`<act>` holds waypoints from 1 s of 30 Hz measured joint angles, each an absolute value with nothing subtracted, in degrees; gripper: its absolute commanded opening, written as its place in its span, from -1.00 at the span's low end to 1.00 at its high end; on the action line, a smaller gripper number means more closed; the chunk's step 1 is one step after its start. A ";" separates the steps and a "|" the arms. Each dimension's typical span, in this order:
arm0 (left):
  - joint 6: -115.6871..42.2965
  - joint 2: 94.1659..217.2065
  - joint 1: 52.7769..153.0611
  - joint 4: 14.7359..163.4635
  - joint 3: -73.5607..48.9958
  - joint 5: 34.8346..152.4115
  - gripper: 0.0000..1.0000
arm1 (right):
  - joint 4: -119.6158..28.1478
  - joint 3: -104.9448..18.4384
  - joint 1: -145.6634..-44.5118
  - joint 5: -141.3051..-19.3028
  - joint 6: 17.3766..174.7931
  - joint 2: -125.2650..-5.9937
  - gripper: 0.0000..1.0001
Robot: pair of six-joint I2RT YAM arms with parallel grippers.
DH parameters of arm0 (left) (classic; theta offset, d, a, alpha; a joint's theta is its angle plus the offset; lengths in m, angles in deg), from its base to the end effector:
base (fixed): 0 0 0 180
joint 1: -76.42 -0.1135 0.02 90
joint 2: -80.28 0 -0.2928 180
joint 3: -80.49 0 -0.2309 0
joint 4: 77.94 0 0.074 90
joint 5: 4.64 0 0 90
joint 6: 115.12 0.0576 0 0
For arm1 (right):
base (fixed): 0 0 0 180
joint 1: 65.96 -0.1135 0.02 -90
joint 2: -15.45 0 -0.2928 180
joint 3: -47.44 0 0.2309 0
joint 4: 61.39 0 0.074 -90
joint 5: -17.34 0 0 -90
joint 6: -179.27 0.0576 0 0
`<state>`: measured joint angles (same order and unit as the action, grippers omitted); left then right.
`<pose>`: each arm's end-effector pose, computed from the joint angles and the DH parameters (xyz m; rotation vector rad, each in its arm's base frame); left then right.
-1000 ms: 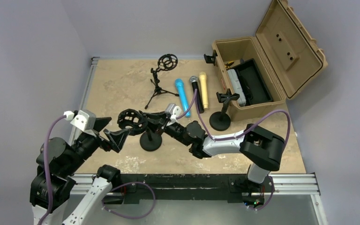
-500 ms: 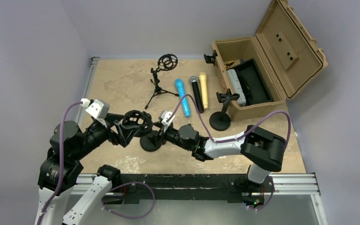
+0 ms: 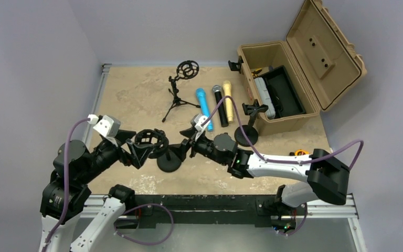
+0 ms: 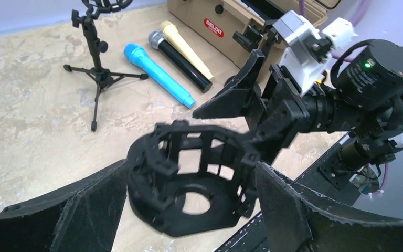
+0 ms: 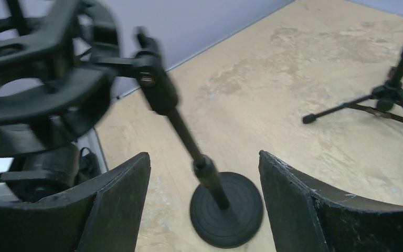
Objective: Remove the microphone from the stand
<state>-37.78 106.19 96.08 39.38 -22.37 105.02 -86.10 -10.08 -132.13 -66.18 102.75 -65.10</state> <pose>0.0188 -0.0273 0.3960 0.3637 1.7772 -0.7077 0.1335 0.2861 0.3158 -0.6378 1.5020 1.0035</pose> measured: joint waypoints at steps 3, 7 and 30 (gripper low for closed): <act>-37.50 105.65 96.08 39.03 -21.16 104.10 0.76 | -82.69 -10.36 -129.25 -66.34 103.75 -63.83 0.46; -37.39 104.64 96.08 38.72 -19.20 102.68 0.79 | -77.75 -12.13 -123.61 -66.66 104.91 -62.87 0.46; -37.37 103.22 96.08 37.85 -18.63 100.32 0.79 | -74.01 -33.75 -126.69 -79.73 100.91 -73.41 0.33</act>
